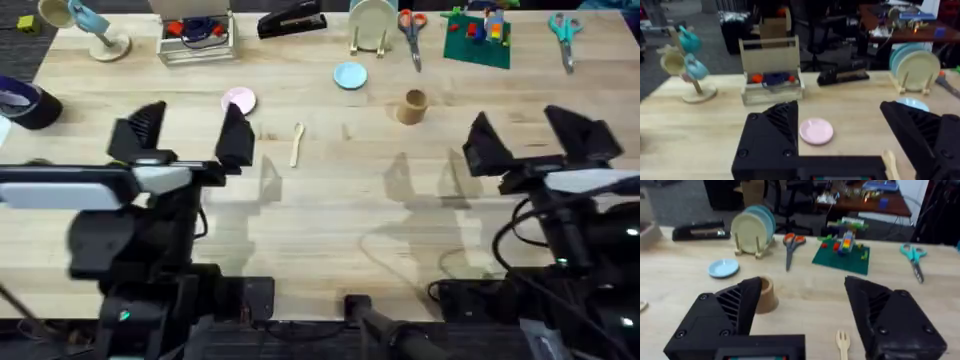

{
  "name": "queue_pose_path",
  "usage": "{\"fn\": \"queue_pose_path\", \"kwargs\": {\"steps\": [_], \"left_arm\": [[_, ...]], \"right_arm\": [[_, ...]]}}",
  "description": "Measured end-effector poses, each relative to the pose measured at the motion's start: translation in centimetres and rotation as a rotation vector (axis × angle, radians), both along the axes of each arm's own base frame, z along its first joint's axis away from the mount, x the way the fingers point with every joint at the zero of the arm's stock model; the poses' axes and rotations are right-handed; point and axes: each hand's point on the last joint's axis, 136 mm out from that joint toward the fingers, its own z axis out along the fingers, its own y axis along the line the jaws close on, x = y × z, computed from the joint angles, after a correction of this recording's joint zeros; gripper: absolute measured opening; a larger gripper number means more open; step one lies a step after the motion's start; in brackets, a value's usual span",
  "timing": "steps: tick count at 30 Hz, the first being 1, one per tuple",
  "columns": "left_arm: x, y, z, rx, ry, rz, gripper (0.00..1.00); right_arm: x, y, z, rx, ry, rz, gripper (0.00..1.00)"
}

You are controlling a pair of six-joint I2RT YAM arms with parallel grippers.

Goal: Pick up a utensil and set it on the pink plate, then put the other utensil in the container.

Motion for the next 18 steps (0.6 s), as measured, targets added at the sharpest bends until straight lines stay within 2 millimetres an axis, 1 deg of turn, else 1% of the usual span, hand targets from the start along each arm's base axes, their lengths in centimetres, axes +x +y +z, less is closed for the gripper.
{"fn": "queue_pose_path", "kwargs": {"steps": [3,8,12,15,18], "left_arm": [[-0.7,0.1,2.2,0.002,-0.020,0.005,0.994],[-2.3,0.1,4.8,0.004,0.012,0.007,0.994],[-3.8,0.2,7.6,0.004,0.029,0.009,0.993],[-5.0,0.2,9.5,0.004,0.065,0.009,0.993],[-5.6,0.2,11.0,0.005,0.123,0.009,0.994]], "right_arm": [[-0.5,0.0,2.0,-0.001,-0.026,0.000,0.994],[-1.6,0.0,4.3,-0.001,-0.017,0.000,0.994],[-2.9,0.0,6.4,-0.002,-0.011,0.000,0.995],[-3.8,0.0,8.2,-0.003,0.002,-0.002,0.995],[-4.3,0.0,9.4,-0.005,0.047,-0.002,0.995]]}}
